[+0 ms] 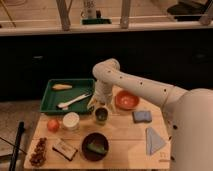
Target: Stack cups on top of each other
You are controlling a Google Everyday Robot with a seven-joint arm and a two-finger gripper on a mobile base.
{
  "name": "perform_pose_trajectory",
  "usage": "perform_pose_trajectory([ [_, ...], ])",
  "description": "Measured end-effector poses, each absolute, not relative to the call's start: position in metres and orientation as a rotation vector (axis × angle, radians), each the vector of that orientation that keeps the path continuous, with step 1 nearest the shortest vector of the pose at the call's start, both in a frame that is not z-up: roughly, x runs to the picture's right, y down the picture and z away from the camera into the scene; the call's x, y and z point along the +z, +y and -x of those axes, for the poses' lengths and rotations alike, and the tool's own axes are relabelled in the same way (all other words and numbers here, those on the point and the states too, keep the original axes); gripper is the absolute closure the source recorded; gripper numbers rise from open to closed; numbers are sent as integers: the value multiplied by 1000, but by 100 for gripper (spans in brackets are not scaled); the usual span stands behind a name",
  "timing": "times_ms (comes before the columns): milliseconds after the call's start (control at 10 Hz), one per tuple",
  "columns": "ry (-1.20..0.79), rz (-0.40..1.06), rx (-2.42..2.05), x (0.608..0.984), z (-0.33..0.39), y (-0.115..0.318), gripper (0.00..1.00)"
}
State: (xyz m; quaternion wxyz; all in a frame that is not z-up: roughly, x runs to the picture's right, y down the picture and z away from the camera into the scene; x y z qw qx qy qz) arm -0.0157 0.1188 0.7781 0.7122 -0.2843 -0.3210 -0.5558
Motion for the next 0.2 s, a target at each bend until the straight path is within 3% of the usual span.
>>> perform_pose_trajectory([
  [200, -711, 629, -1232, 777, 15, 119, 20],
])
